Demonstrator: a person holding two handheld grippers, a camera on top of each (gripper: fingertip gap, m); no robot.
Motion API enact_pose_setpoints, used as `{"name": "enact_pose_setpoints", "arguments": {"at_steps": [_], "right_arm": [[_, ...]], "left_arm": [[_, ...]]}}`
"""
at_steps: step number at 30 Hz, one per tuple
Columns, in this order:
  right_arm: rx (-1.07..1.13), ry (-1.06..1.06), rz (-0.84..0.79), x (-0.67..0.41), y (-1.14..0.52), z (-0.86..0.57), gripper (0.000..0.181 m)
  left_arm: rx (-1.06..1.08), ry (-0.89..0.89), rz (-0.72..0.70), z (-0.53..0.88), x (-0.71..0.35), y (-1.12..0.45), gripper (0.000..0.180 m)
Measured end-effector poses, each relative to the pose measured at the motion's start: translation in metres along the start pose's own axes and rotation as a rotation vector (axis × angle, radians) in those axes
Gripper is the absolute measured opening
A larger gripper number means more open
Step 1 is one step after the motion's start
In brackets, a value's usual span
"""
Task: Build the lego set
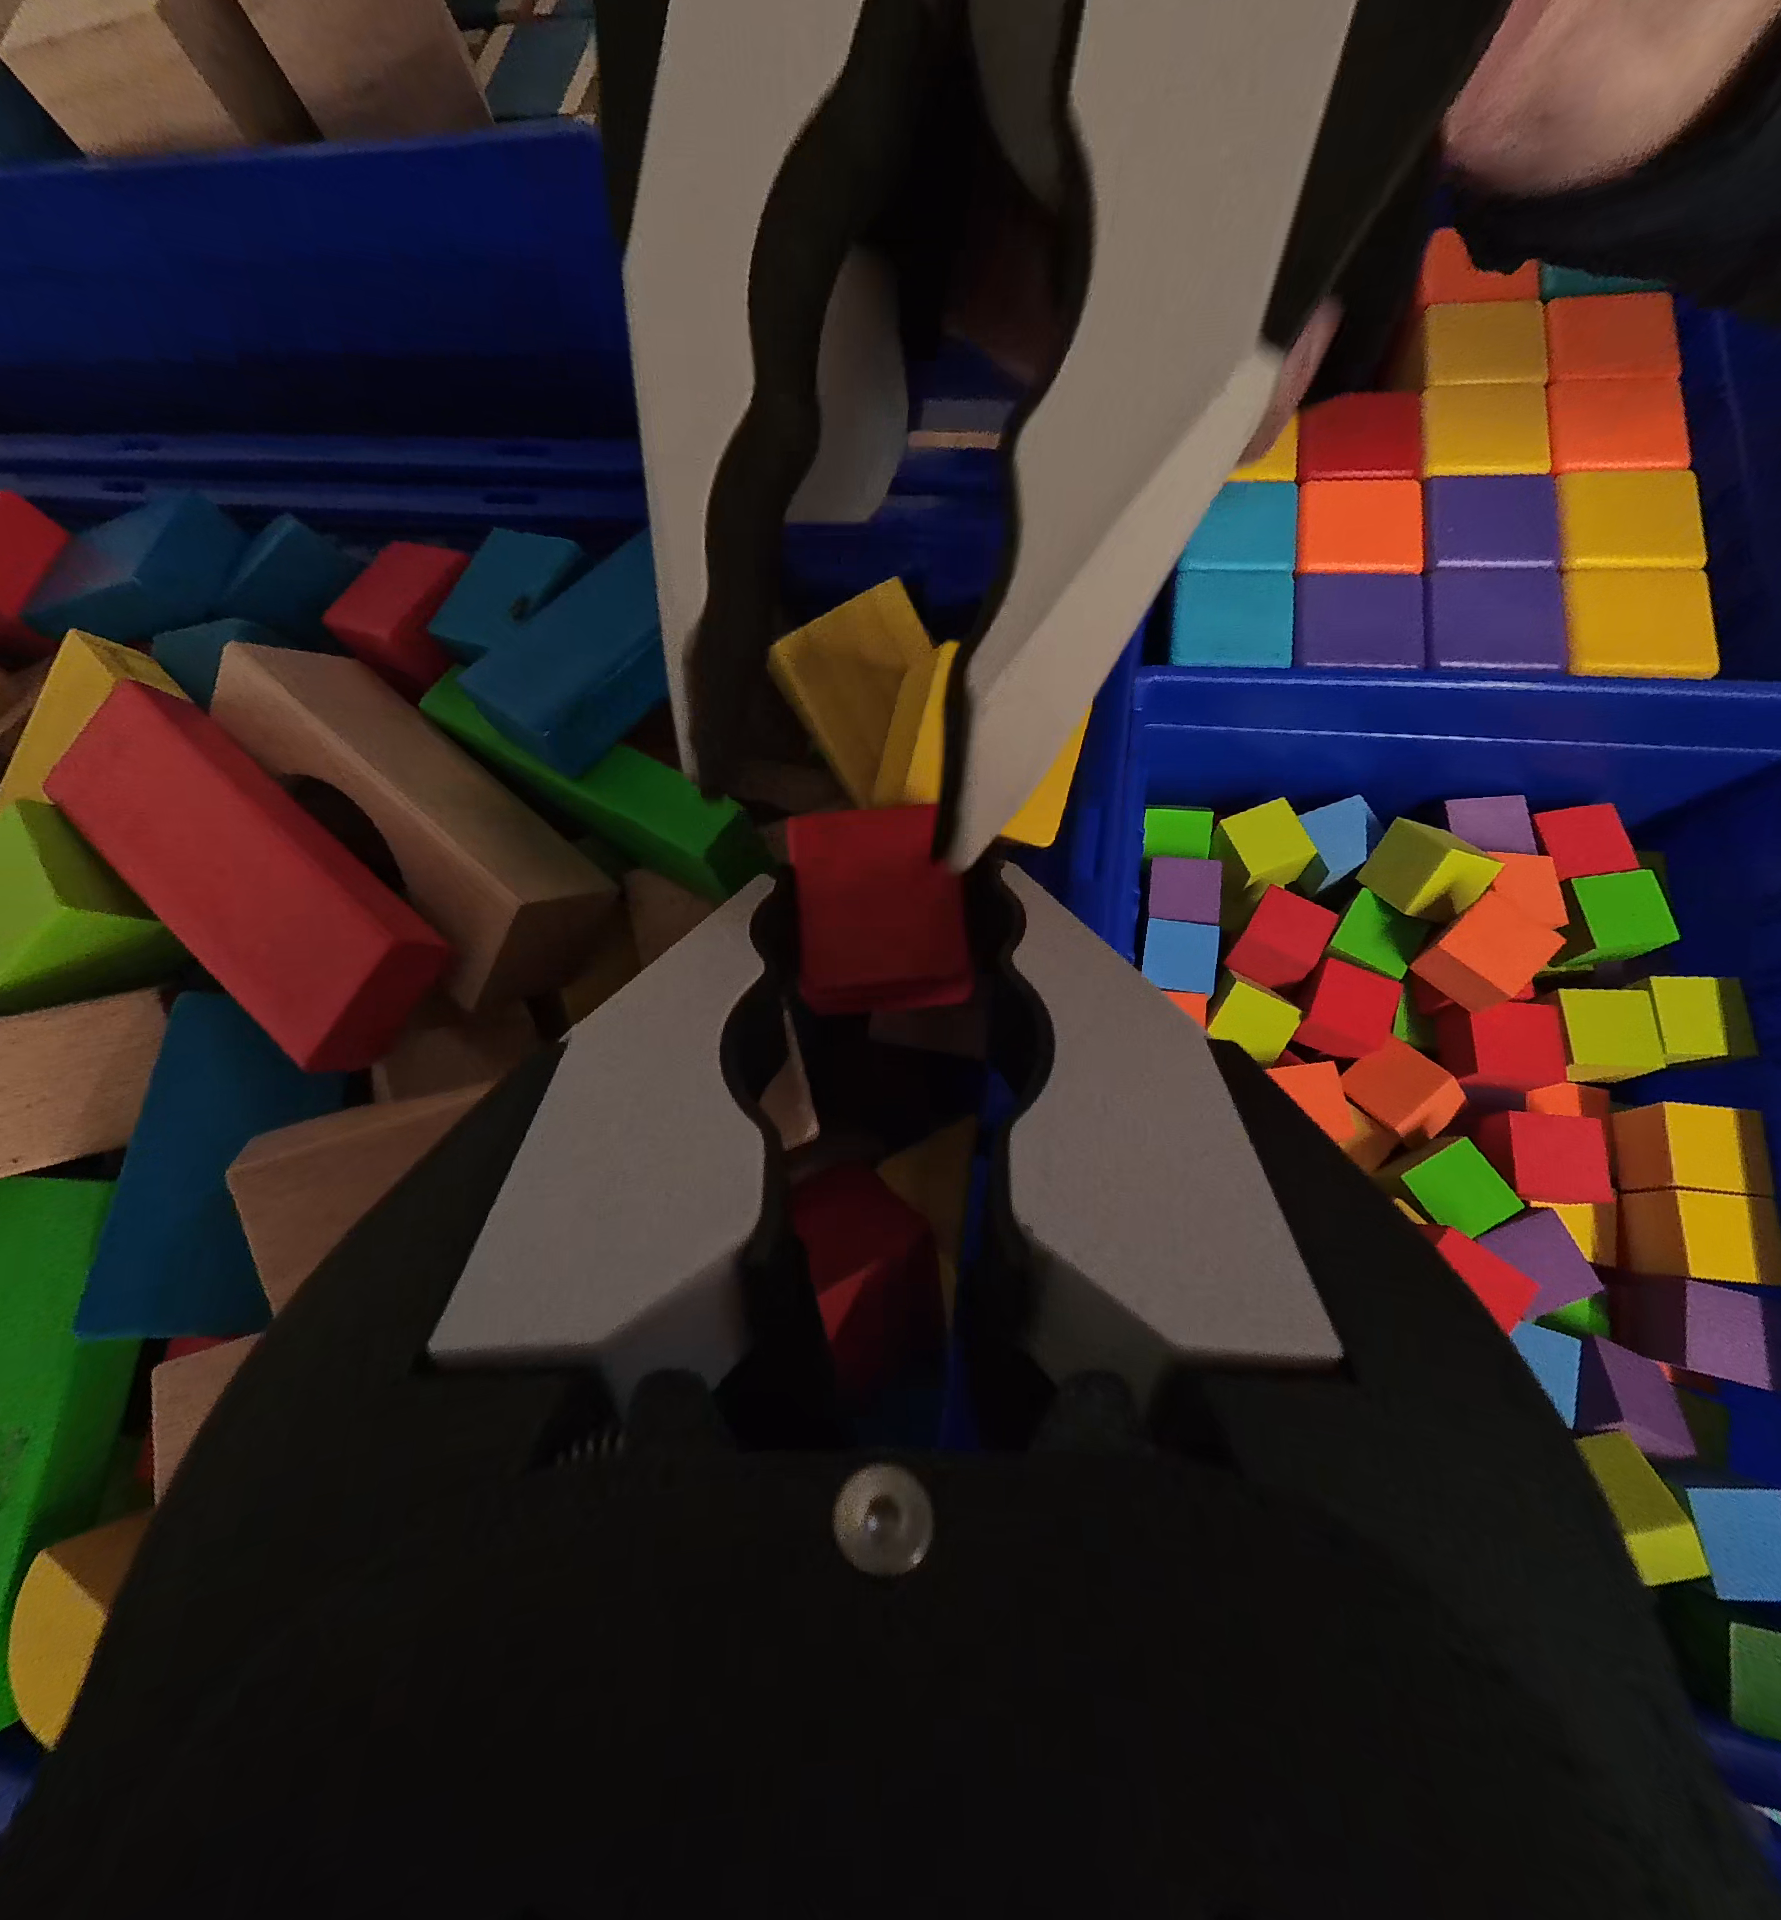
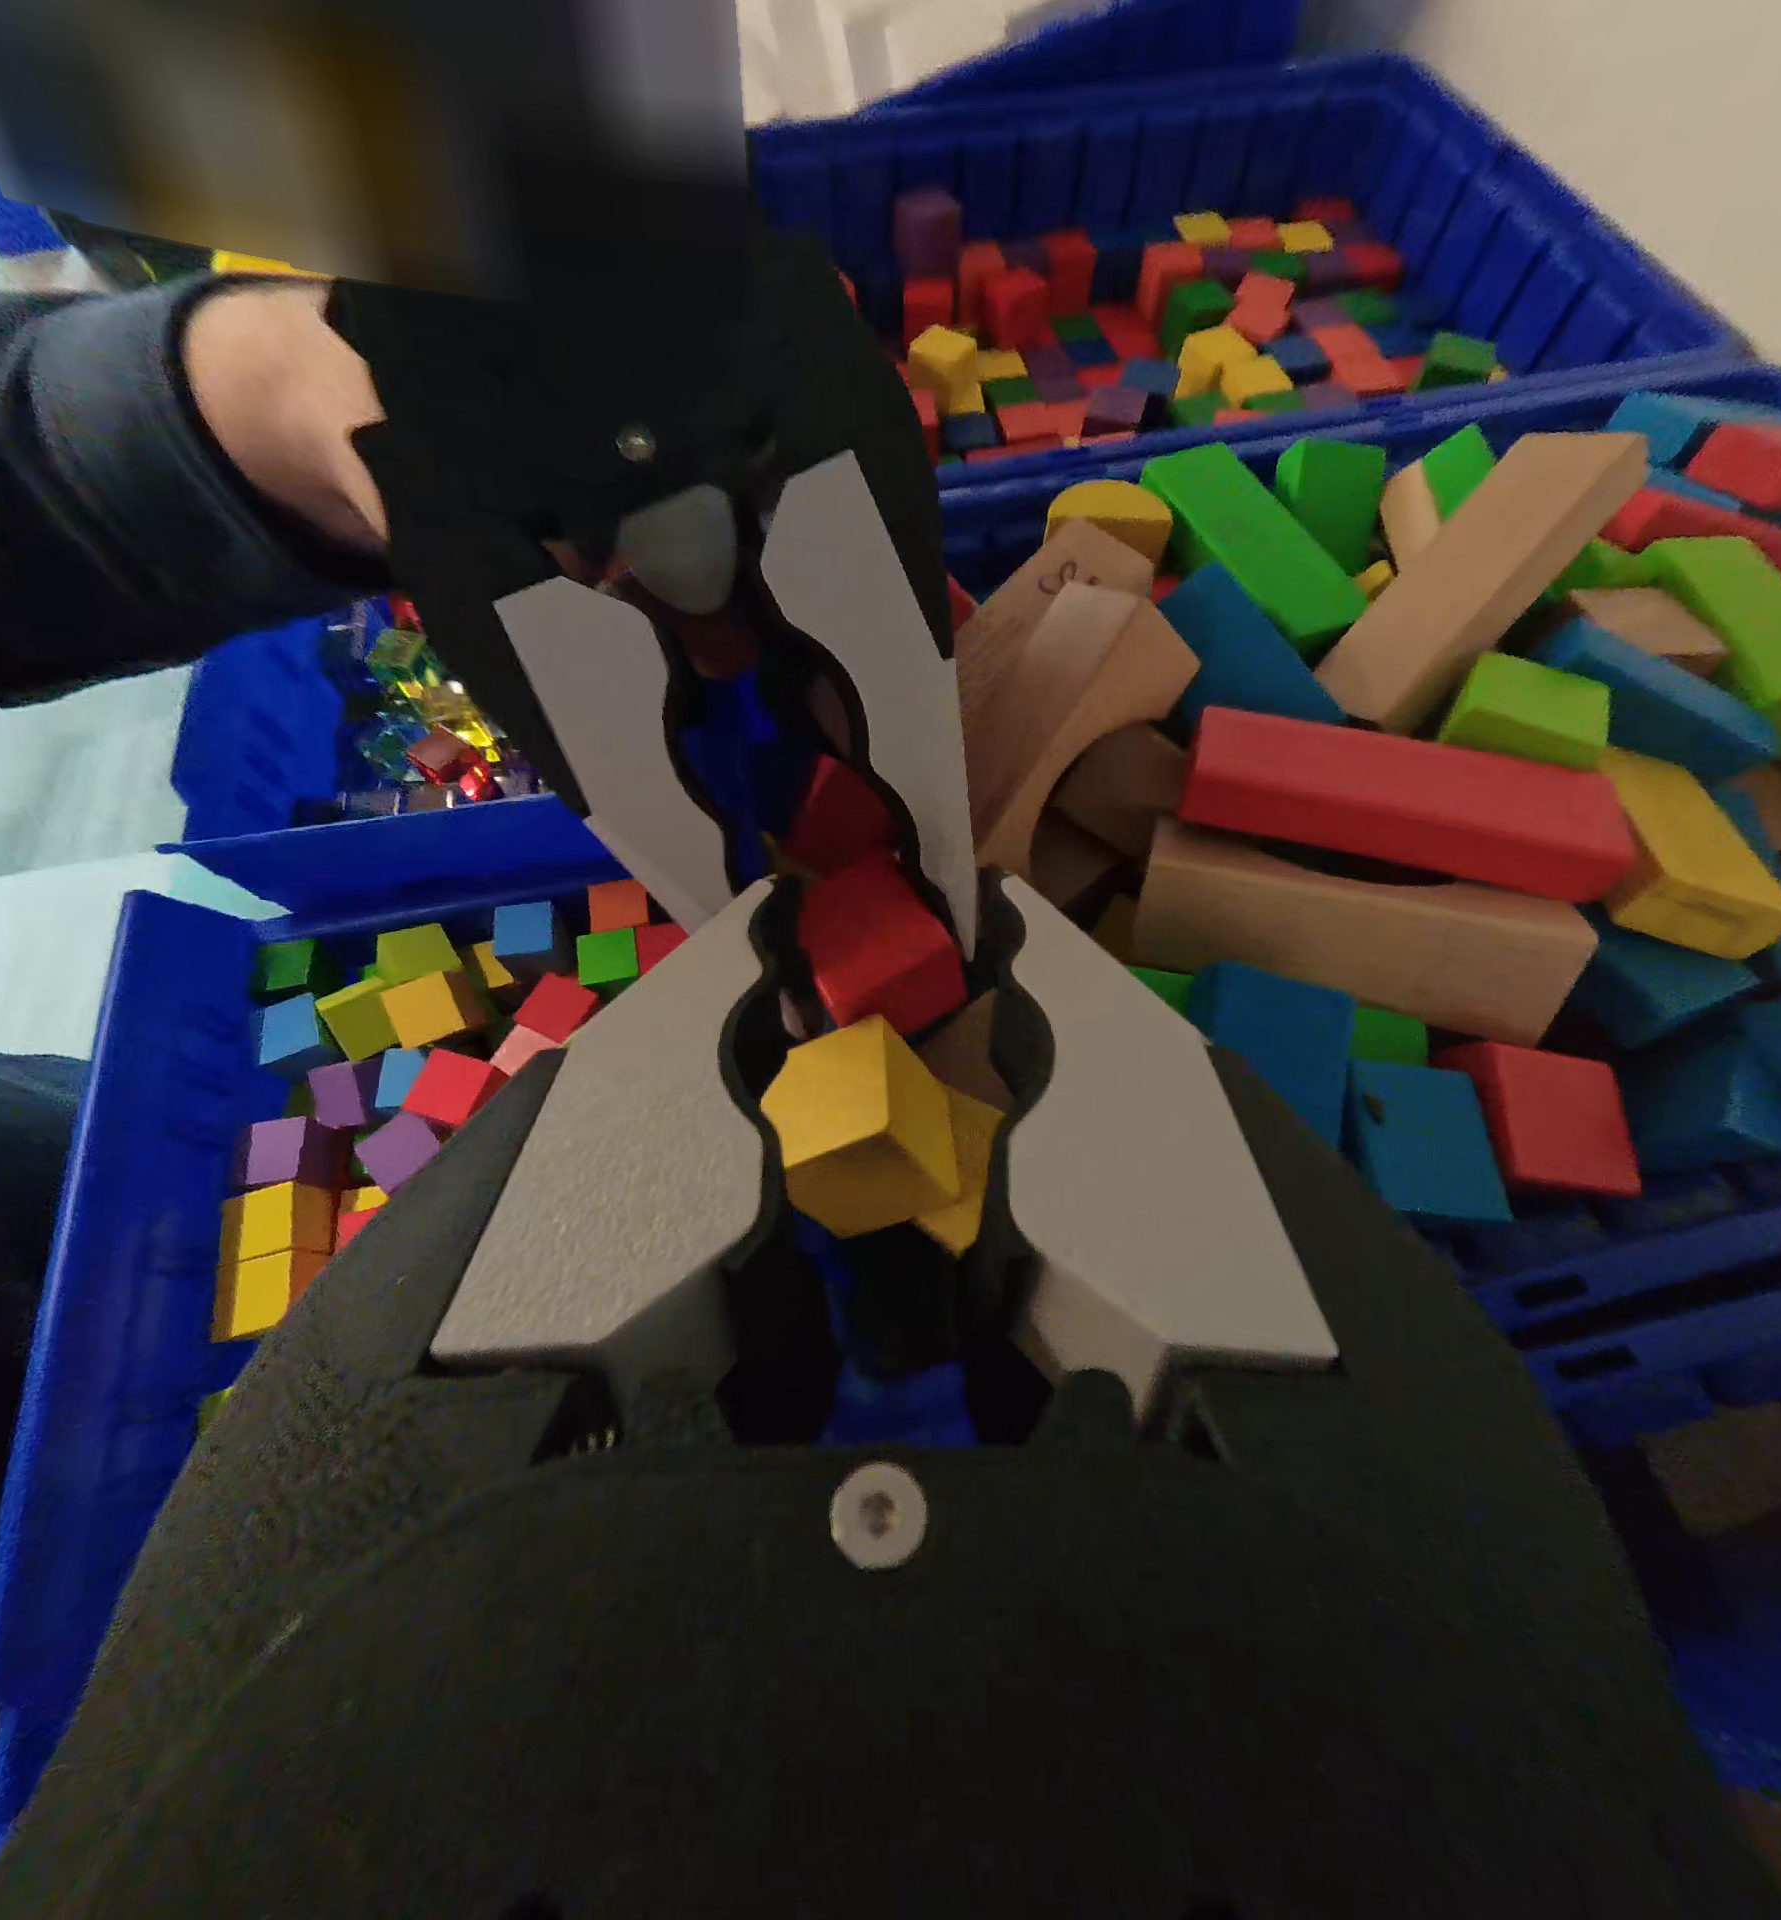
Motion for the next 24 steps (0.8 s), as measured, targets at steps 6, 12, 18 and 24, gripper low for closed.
{"name": "enact_pose_setpoints", "arguments": {"at_steps": [6, 12, 18, 24], "right_arm": [[0.012, 0.109, 0.129, 0.014, 0.028, -0.002, 0.055], [0.053, 0.187, 0.273, 0.034, -0.001, -0.002, 0.034], [0.039, 0.203, 0.267, 0.028, -0.014, 0.003, 0.034], [0.077, 0.220, 0.234, 0.012, -0.011, 0.004, 0.032]], "left_arm": [[-0.023, 0.002, 0.015, 0.001, 0.009, 0.010, 0.033], [-0.028, -0.003, 0.030, 0.000, 0.012, 0.014, 0.033], [-0.025, 0.017, 0.028, 0.000, 0.018, 0.019, 0.033], [-0.050, 0.009, 0.040, -0.002, 0.021, 0.023, 0.033]]}}
Point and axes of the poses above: each gripper's, where its closed fingertips meet, y back along the fingers, x out of its underside, z = x × y across the jaws, the point moved 6 cm from there along y, back along the fingers, and after that the axes turned 11 degrees about -y, right-handed, at the moved point
